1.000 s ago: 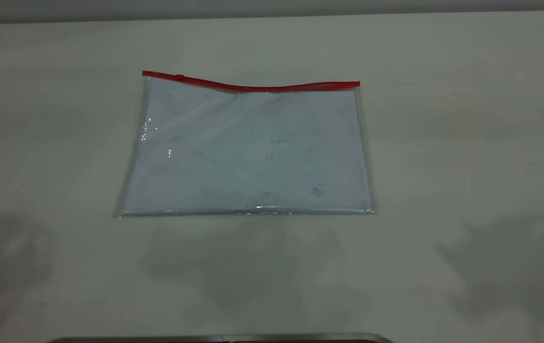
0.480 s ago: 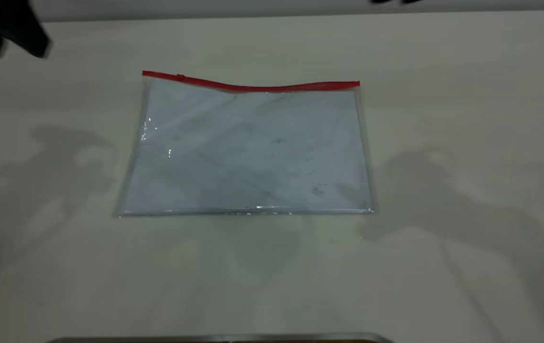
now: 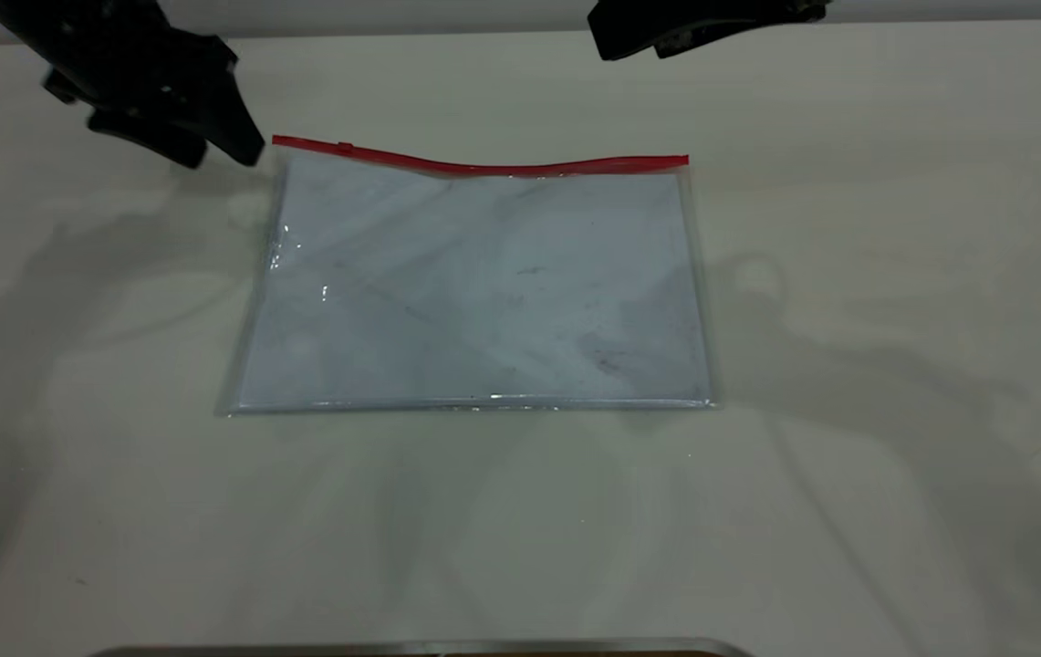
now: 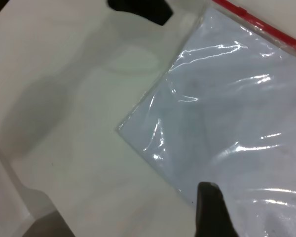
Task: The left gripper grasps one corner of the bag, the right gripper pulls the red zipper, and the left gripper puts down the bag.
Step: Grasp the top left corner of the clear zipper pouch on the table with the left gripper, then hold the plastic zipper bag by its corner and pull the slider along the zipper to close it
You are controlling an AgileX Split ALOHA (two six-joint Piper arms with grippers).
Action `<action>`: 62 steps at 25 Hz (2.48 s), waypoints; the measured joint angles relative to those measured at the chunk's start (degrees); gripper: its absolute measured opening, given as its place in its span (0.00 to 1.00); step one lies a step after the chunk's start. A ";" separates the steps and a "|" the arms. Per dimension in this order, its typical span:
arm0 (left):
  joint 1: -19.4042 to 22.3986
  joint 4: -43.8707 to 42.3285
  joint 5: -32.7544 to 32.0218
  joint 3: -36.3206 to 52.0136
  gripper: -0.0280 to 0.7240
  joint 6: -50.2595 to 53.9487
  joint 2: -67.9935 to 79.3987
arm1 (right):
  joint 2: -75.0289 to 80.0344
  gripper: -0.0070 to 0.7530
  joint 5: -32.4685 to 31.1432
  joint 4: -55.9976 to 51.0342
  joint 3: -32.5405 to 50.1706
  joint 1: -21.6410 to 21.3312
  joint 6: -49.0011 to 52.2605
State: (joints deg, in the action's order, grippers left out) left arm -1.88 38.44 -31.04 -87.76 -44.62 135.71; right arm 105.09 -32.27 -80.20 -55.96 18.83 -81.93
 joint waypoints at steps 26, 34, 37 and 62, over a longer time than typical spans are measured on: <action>0.10 21.39 -6.73 -9.20 0.50 -19.53 13.02 | 0.23 0.65 3.94 -0.41 -0.86 0.00 -0.61; -0.07 21.75 -10.15 -9.20 0.11 -30.22 13.02 | 8.70 0.65 5.82 0.82 -9.80 -1.19 -3.87; -0.89 21.96 -10.29 -9.20 0.11 -36.93 12.67 | 13.79 0.64 2.14 0.94 -15.36 -1.98 -7.36; -6.82 26.78 -16.41 -9.20 0.11 -75.29 9.19 | 38.14 0.64 -13.26 -8.17 -37.50 -1.63 -20.03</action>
State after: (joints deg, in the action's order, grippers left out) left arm -8.69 65.22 -47.45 -96.96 -119.92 144.90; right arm 143.24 -45.53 -88.37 -93.46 17.20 -101.96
